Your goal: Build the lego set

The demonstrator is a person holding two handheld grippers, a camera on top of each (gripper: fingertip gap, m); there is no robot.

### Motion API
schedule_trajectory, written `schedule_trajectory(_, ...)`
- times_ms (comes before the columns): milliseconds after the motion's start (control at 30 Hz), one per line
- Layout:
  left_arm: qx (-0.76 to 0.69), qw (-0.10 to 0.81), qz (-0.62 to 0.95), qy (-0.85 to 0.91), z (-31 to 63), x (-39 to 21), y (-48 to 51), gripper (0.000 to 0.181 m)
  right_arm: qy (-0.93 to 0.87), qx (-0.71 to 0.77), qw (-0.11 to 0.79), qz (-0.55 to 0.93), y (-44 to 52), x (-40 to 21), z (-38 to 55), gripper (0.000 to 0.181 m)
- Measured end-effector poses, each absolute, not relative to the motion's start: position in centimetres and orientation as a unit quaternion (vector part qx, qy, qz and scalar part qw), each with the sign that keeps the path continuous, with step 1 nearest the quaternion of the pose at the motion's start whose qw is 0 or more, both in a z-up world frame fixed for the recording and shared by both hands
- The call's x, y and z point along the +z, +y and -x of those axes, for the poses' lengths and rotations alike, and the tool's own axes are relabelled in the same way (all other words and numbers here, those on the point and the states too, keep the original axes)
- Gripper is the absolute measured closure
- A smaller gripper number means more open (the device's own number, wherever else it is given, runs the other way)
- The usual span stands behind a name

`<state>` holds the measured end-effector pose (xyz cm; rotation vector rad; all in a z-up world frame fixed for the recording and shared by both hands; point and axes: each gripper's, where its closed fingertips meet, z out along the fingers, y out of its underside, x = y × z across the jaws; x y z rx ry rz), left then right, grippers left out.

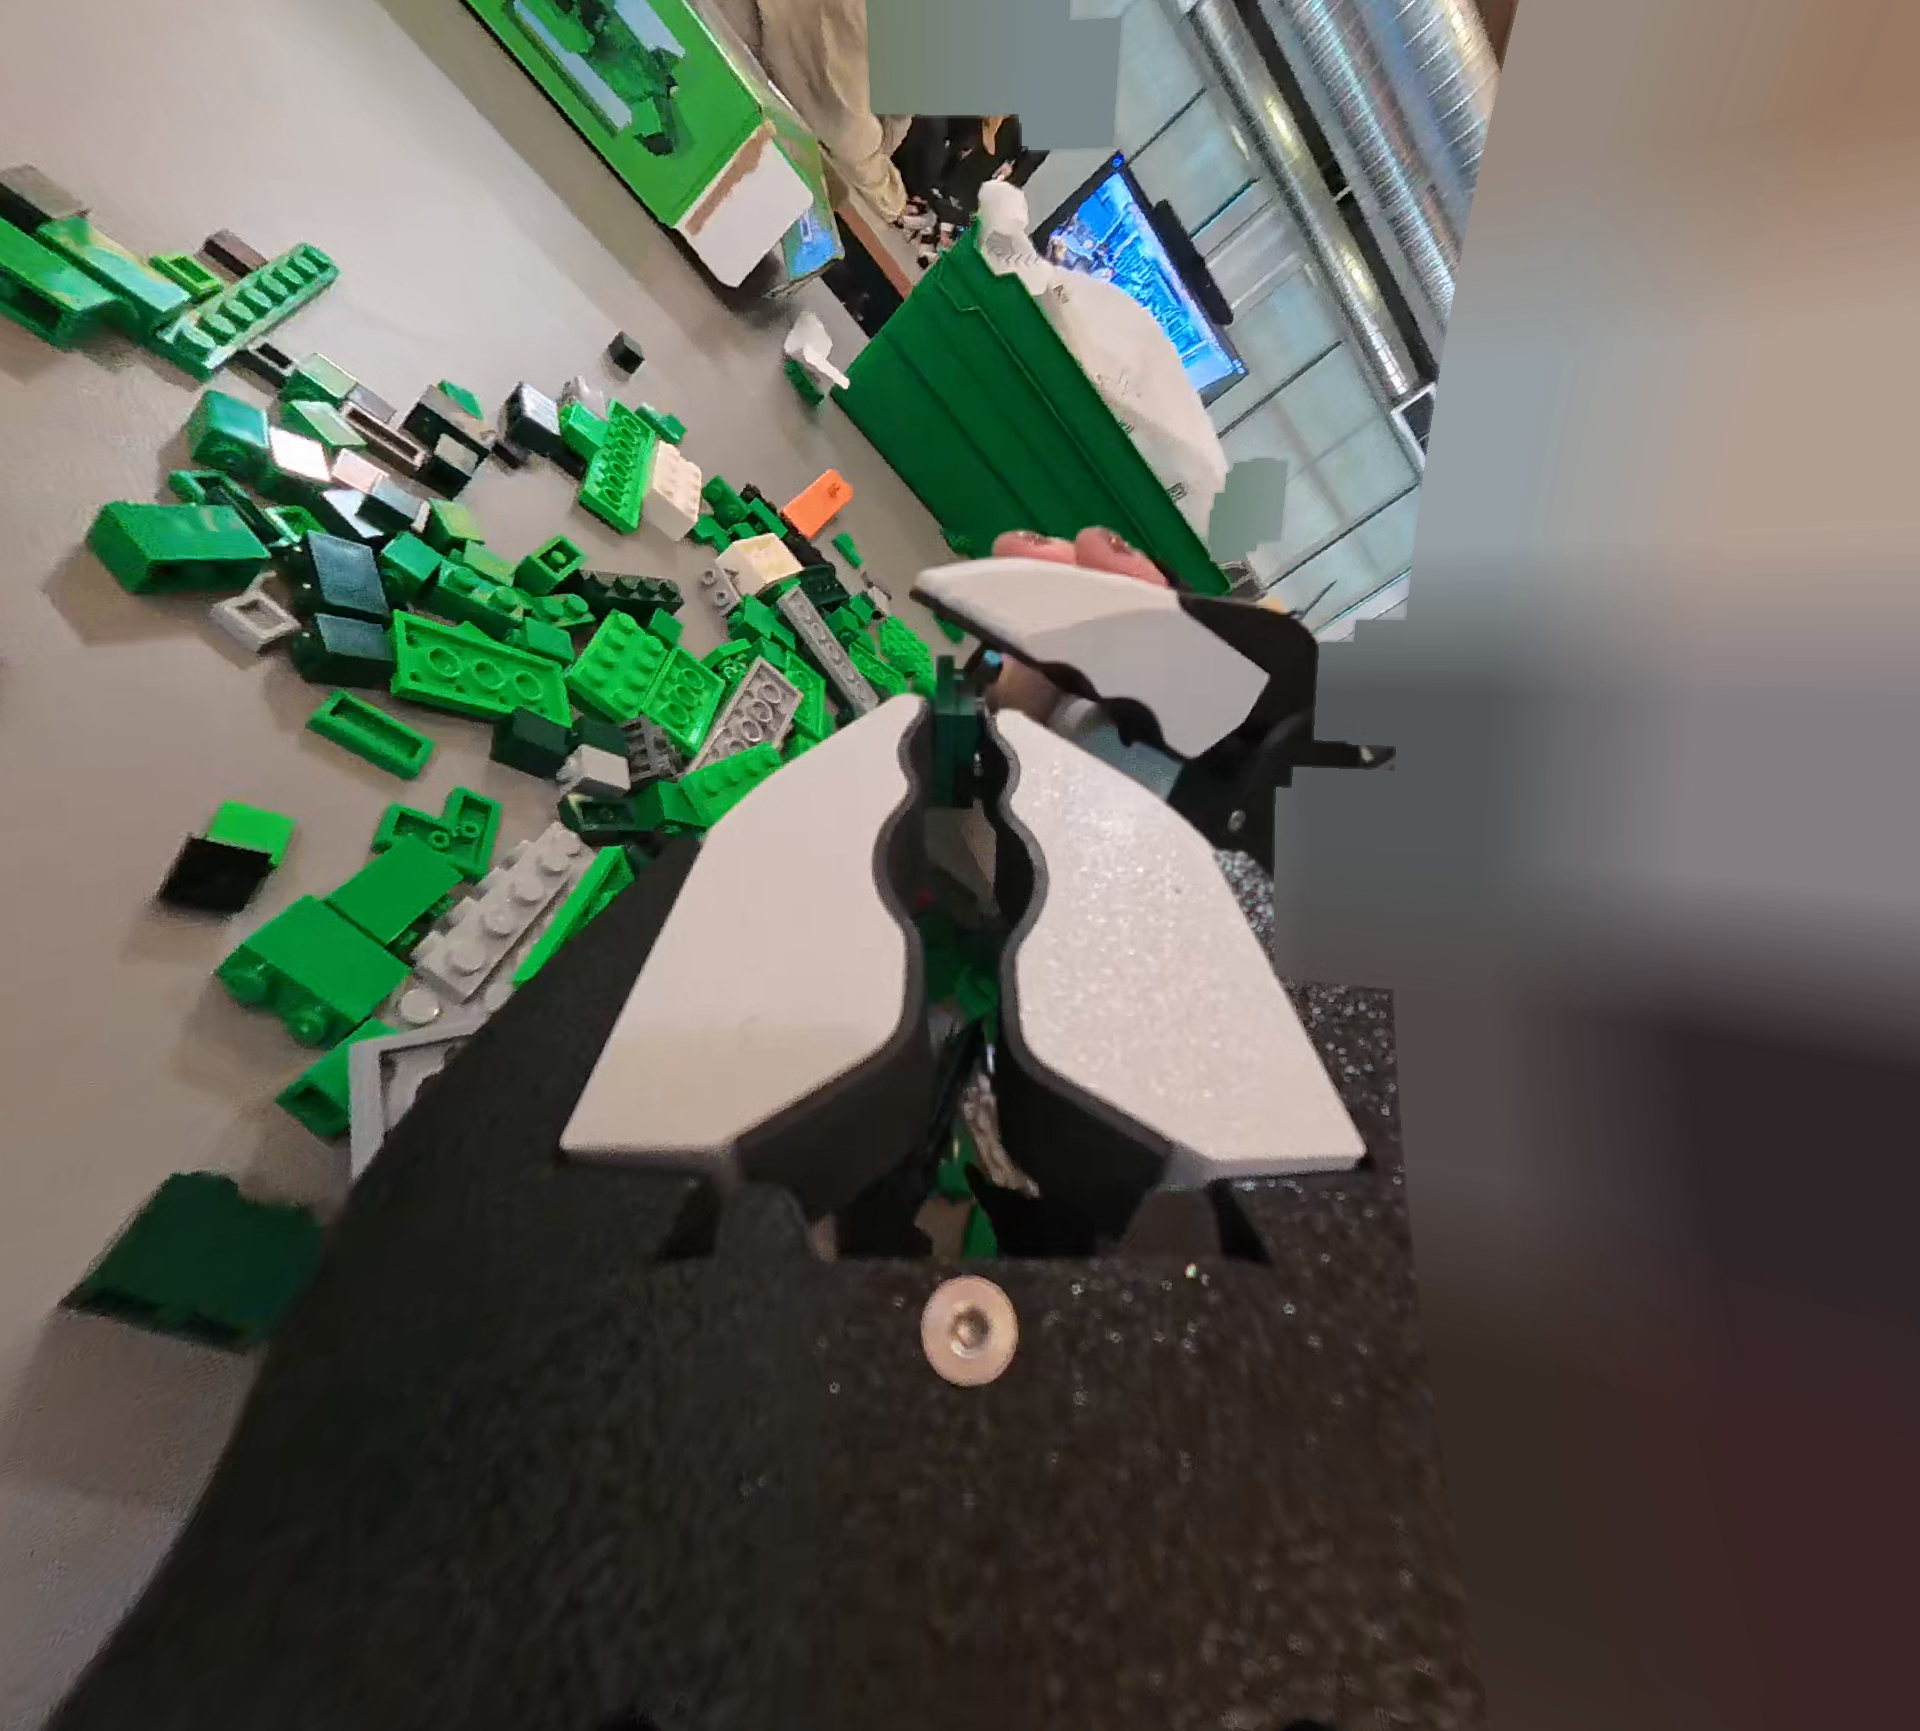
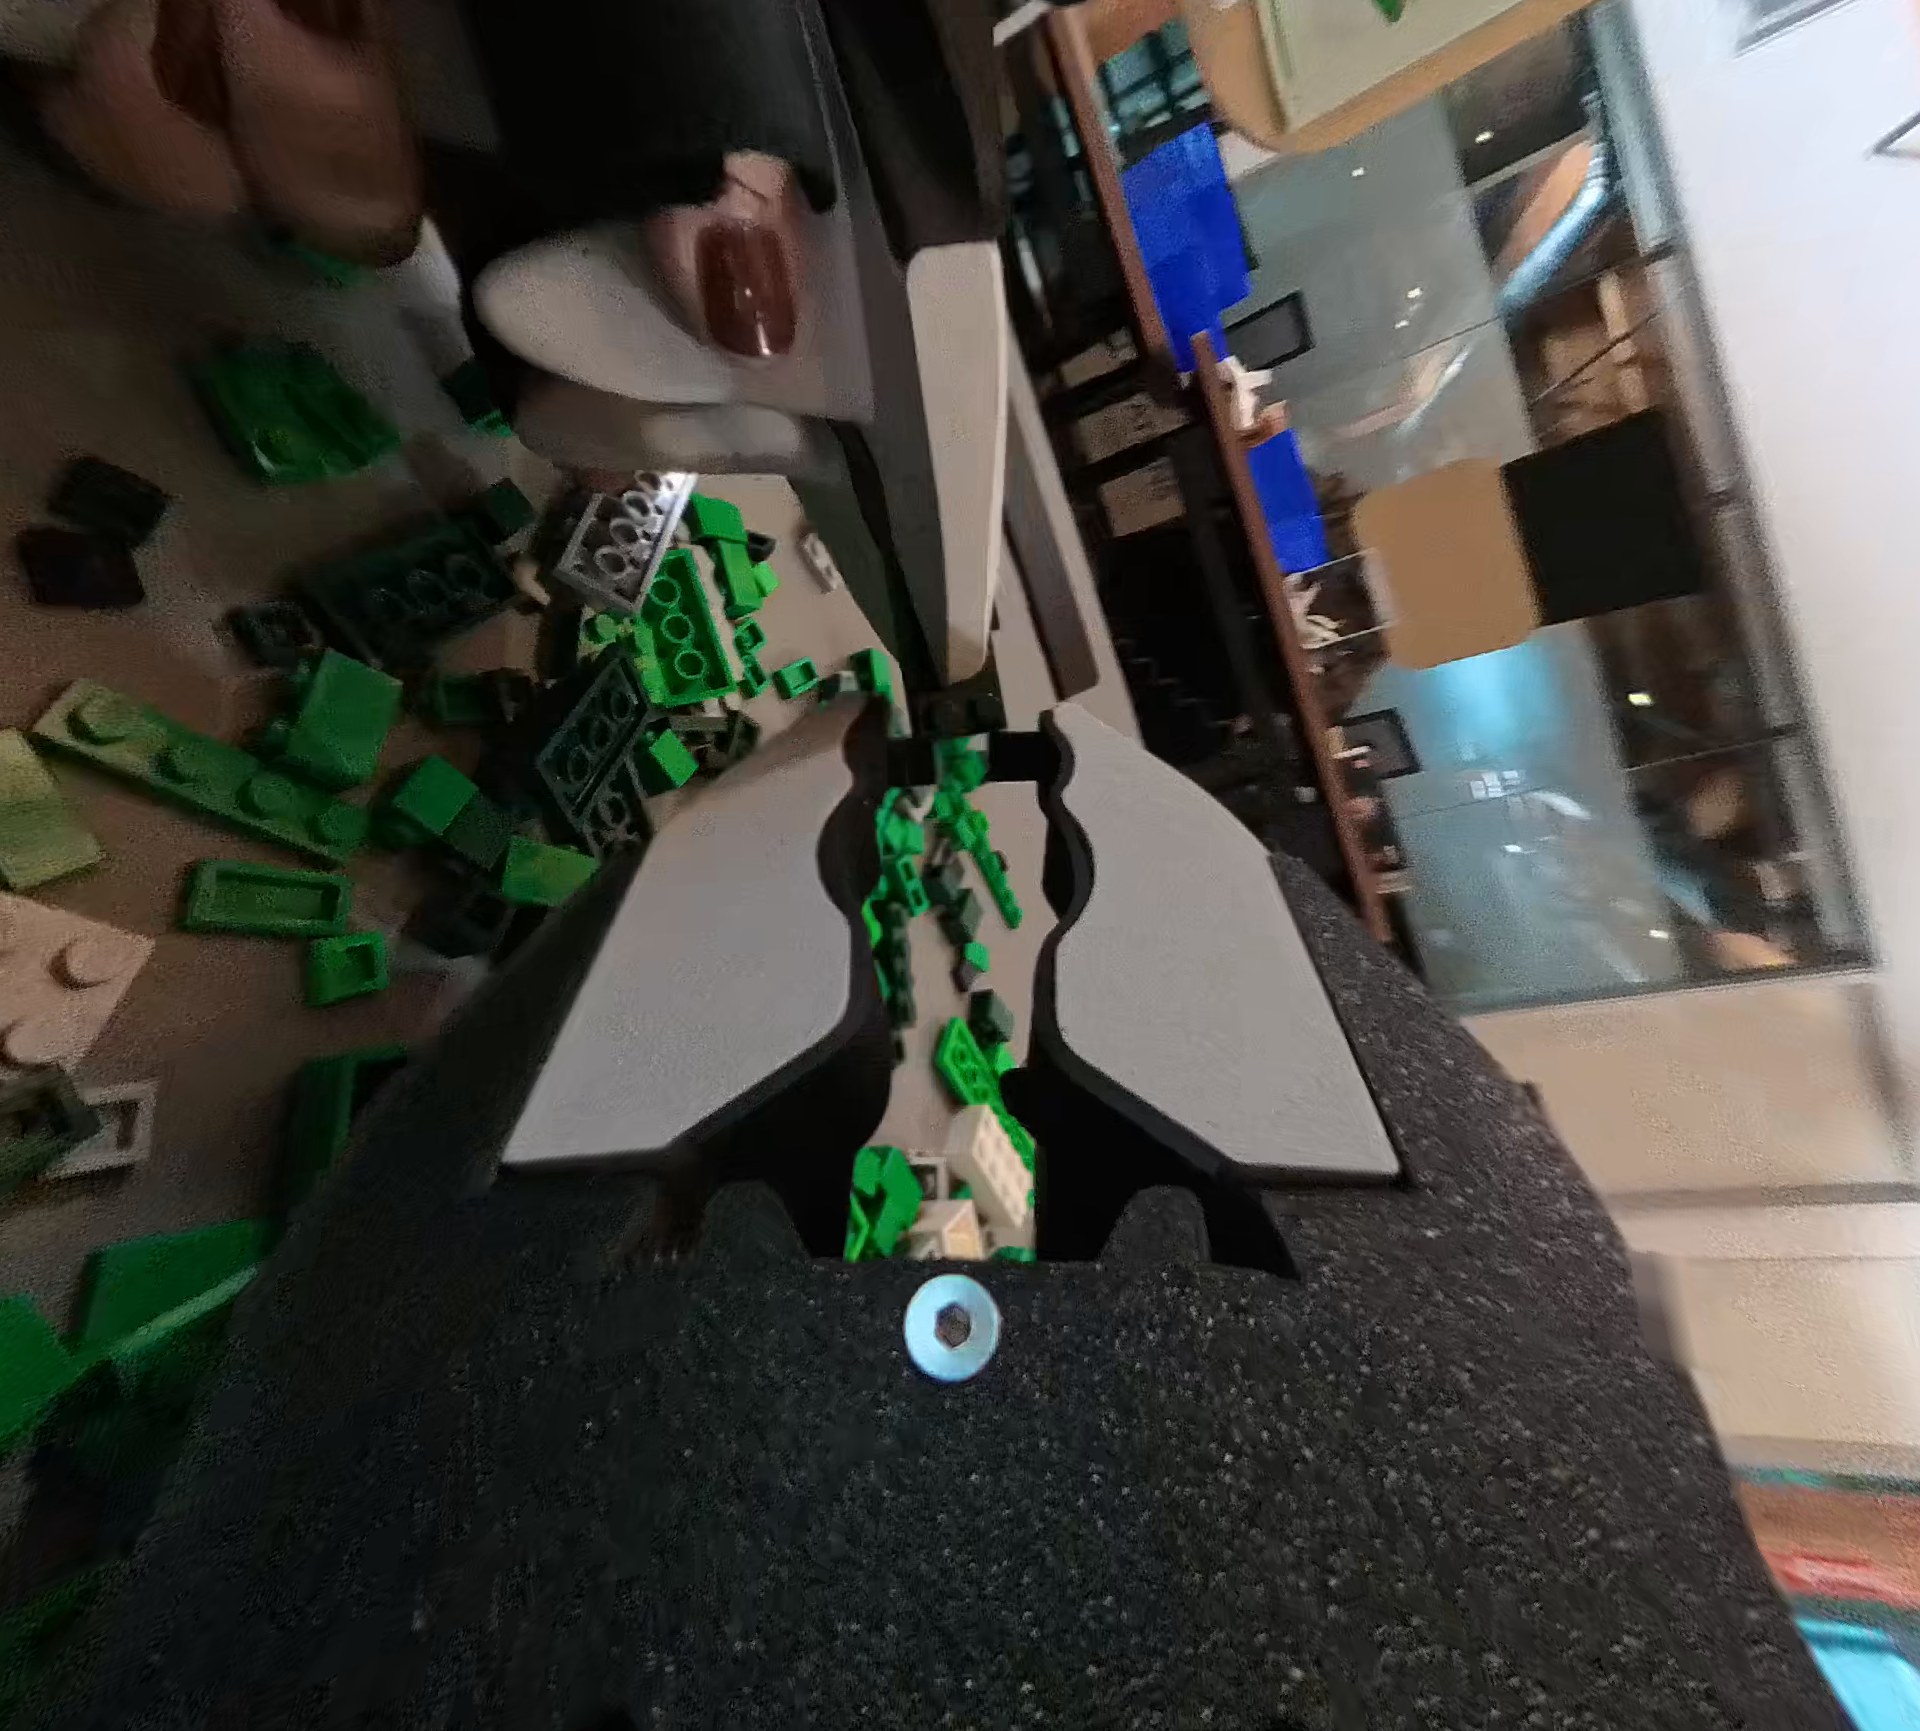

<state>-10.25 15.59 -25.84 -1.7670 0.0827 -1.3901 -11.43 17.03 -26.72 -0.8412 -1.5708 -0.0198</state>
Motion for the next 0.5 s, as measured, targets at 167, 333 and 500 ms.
schedule_trajectory(167, -0.519, 0.446, 0.728, 0.054, 10.5, -26.2, 15.7, 0.173, -0.719, 0.025, 0.586, 0.373, 16.1, -28.2, 11.2, 0.139)
schedule_trajectory(333, -0.507, 0.43, 0.739, 0.107, 9.4, -26.6, 15.0, 0.173, -0.723, 0.039, 0.571, 0.387, 16.0, -28.6, 11.2, 0.143)
schedule_trajectory(500, -0.499, 0.423, 0.743, 0.145, 8.6, -26.8, 14.4, 0.171, -0.726, 0.06, 0.55, 0.408, 16.1, -28.4, 10.9, 0.164)
